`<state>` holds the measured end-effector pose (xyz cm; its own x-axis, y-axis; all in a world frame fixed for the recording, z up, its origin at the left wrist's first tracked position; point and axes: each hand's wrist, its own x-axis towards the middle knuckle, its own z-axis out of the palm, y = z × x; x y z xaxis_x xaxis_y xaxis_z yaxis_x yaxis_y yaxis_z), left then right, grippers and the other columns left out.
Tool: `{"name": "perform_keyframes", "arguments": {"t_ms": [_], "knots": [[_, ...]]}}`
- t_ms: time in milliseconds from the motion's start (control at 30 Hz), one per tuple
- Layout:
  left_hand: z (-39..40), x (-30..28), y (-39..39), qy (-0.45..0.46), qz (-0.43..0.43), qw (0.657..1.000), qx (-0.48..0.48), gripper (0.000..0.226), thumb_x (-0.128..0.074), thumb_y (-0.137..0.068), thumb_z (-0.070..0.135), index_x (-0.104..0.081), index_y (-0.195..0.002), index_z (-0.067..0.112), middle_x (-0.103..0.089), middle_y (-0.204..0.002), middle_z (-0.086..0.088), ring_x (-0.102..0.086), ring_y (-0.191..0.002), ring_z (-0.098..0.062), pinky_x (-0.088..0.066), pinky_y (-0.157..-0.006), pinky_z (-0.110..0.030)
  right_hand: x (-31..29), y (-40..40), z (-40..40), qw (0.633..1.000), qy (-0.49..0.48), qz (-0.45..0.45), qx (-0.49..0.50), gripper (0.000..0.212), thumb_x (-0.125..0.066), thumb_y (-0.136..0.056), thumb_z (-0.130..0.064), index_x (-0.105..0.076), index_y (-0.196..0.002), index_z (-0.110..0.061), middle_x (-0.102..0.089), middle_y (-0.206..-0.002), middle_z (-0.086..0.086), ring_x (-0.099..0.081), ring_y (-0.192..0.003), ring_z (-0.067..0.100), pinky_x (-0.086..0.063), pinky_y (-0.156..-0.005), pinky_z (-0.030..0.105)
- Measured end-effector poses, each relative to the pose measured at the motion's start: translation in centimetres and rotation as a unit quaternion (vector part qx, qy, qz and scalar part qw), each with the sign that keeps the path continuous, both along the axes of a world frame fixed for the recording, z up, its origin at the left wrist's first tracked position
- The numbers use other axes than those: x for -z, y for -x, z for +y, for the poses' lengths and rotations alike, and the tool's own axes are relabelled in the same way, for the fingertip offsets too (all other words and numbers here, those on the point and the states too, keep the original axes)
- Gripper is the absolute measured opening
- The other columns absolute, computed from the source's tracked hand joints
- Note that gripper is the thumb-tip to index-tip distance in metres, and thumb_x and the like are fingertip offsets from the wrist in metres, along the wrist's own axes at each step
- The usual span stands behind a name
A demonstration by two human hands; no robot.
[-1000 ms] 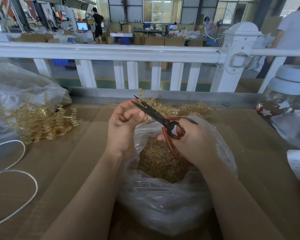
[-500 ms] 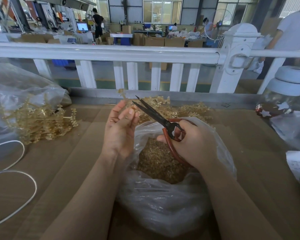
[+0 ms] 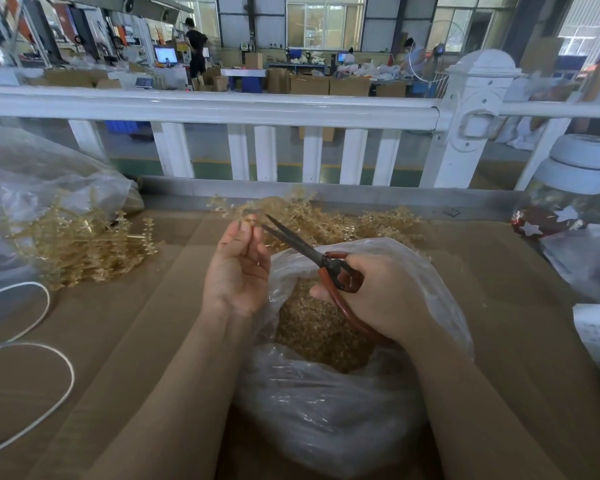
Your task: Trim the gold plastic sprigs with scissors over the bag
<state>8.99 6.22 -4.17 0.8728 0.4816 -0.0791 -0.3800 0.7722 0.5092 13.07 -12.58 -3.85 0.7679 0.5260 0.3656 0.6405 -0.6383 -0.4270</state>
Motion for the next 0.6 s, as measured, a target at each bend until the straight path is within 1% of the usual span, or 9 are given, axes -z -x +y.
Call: {"name": "perform_keyframes", "arguments": {"t_ms": [100,167,233,333,400,433,533,567,600], "knots": [[0.1,0.0,0.0,0.024,0.016,1.0,-0.004,0.013,-0.057,-0.093,0.004,-0.065,-0.1,0.011,-0.073,-0.083,0.001,-0.066,-0.071,-0.004,-0.05,-0.059,-0.014,0.2,-0.2,0.0,0.998,-0.044,0.054,-0.008,0.044,-0.057,-0.066,-0.085,-0.056,-0.073,-0.042,-0.062,-0.068,-0.02,-0.059,-0.071,-0.002,-0.036,-0.057,0.012],[0.0,-0.1,0.0,0.031,0.029,0.999,-0.004,0.014,-0.058,-0.092,0.004,-0.065,-0.104,0.009,-0.073,-0.085,0.001,-0.066,-0.073,-0.005,-0.05,-0.061,-0.014,0.3,-0.3,0.0,0.991,-0.101,0.091,-0.012,0.047,-0.054,-0.062,-0.088,-0.061,-0.077,-0.043,-0.065,-0.082,-0.031,-0.06,-0.081,-0.008,-0.039,-0.062,0.013],[0.0,-0.3,-0.1,0.029,0.041,0.999,0.006,0.013,-0.06,-0.091,0.005,-0.065,-0.103,0.008,-0.072,-0.083,0.0,-0.066,-0.073,-0.005,-0.051,-0.063,-0.014,0.5,-0.5,0.1,0.977,-0.162,0.135,-0.016,0.052,-0.06,-0.06,-0.087,-0.066,-0.079,-0.039,-0.068,-0.084,-0.031,-0.063,-0.081,-0.009,-0.044,-0.065,0.017],[-0.4,-0.6,0.0,0.004,0.064,0.997,0.039,0.005,-0.061,-0.091,0.005,-0.065,-0.089,0.008,-0.072,-0.074,0.0,-0.067,-0.065,-0.004,-0.052,-0.064,-0.013,0.8,-0.8,0.2,0.958,-0.224,0.178,-0.016,0.053,-0.069,-0.062,-0.078,-0.07,-0.077,-0.027,-0.069,-0.068,-0.017,-0.064,-0.063,-0.001,-0.046,-0.06,0.017],[-0.8,-0.7,0.0,-0.004,0.08,0.995,0.055,0.008,-0.06,-0.092,0.004,-0.064,-0.085,0.007,-0.072,-0.071,-0.001,-0.067,-0.061,-0.004,-0.053,-0.063,-0.013,0.5,-0.8,0.3,0.936,-0.271,0.223,-0.022,0.06,-0.071,-0.062,-0.07,-0.067,-0.074,-0.012,-0.056,-0.053,-0.006,-0.053,-0.047,0.006,-0.041,-0.05,0.018],[-0.9,-0.7,0.0,0.001,0.084,0.995,0.057,0.009,-0.06,-0.093,0.004,-0.064,-0.085,0.006,-0.071,-0.07,-0.001,-0.067,-0.06,-0.005,-0.053,-0.061,-0.013,0.2,-0.8,0.3,0.922,-0.291,0.254,-0.025,0.057,-0.072,-0.061,-0.066,-0.067,-0.07,-0.01,-0.052,-0.051,-0.003,-0.048,-0.044,0.008,-0.039,-0.046,0.018],[-0.4,-0.6,0.0,0.063,0.086,0.993,0.044,0.015,-0.058,-0.095,0.004,-0.059,-0.08,0.005,-0.068,-0.064,-0.002,-0.066,-0.059,-0.006,-0.054,-0.057,-0.013,-1.1,-0.4,0.0,0.864,-0.347,0.36,-0.063,0.031,-0.071,-0.062,-0.053,-0.064,-0.057,-0.023,-0.049,-0.05,-0.001,-0.041,-0.04,0.011,-0.034,-0.041,0.017],[-0.1,-0.6,0.0,0.077,0.087,0.992,0.04,0.015,-0.059,-0.095,0.005,-0.059,-0.08,0.005,-0.068,-0.065,-0.002,-0.065,-0.06,-0.006,-0.053,-0.056,-0.013,-1.5,-0.3,-0.2,0.85,-0.359,0.377,-0.08,0.029,-0.072,-0.067,-0.05,-0.062,-0.059,-0.024,-0.049,-0.052,0.0,-0.04,-0.042,0.013,-0.033,-0.042,0.02],[0.0,-0.5,0.0,0.076,0.088,0.992,0.039,0.014,-0.06,-0.095,0.005,-0.059,-0.081,0.006,-0.069,-0.066,-0.002,-0.065,-0.061,-0.005,-0.053,-0.056,-0.013,-1.6,-0.3,-0.5,0.853,-0.354,0.374,-0.084,0.033,-0.073,-0.074,-0.048,-0.059,-0.061,-0.021,-0.048,-0.054,0.003,-0.038,-0.044,0.016,-0.032,-0.043,0.022]]}}
